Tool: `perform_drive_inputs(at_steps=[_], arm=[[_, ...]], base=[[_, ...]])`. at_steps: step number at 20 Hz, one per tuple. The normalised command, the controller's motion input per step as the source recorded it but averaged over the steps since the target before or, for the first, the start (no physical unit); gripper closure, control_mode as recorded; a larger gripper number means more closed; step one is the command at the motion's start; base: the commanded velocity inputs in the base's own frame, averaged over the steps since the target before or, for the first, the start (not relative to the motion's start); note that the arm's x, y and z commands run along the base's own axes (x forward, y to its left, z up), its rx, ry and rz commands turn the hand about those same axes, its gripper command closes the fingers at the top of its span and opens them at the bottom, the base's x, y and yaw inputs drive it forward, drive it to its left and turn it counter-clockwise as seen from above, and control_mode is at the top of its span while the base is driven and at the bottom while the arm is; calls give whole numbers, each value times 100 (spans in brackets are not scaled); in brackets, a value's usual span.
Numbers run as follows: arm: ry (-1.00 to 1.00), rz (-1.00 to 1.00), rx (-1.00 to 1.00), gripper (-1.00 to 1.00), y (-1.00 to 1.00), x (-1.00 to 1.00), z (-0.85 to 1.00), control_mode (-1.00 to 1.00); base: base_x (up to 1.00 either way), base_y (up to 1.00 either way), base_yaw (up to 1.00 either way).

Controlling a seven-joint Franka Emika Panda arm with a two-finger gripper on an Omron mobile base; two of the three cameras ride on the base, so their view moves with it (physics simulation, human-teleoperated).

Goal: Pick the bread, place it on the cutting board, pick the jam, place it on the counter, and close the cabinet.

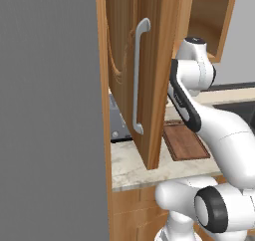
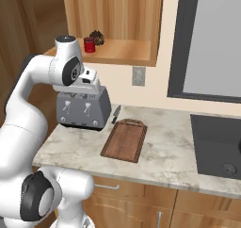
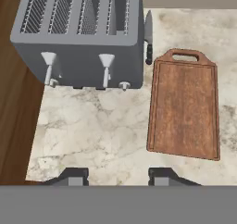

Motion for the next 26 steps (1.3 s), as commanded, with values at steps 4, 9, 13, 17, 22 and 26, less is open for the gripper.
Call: perform_drive_inputs(at_steps=[4, 9, 13, 17, 22, 26], arm=[[-10, 0, 0, -100, 0, -2, 6, -100], [-22, 0, 0, -100, 0, -5, 23, -100], [-19, 0, 0, -100, 0, 0, 27, -100], [-15, 0, 0, -100, 0, 0, 35, -100], [-7, 0, 0, -100, 0, 1, 42, -100], [-2, 0, 0, -100, 0, 11, 44, -100]], base=[[0, 0, 0], [0, 0, 0], [0, 0, 0], [0, 0, 0], [0, 0, 0], [0, 0, 0]])
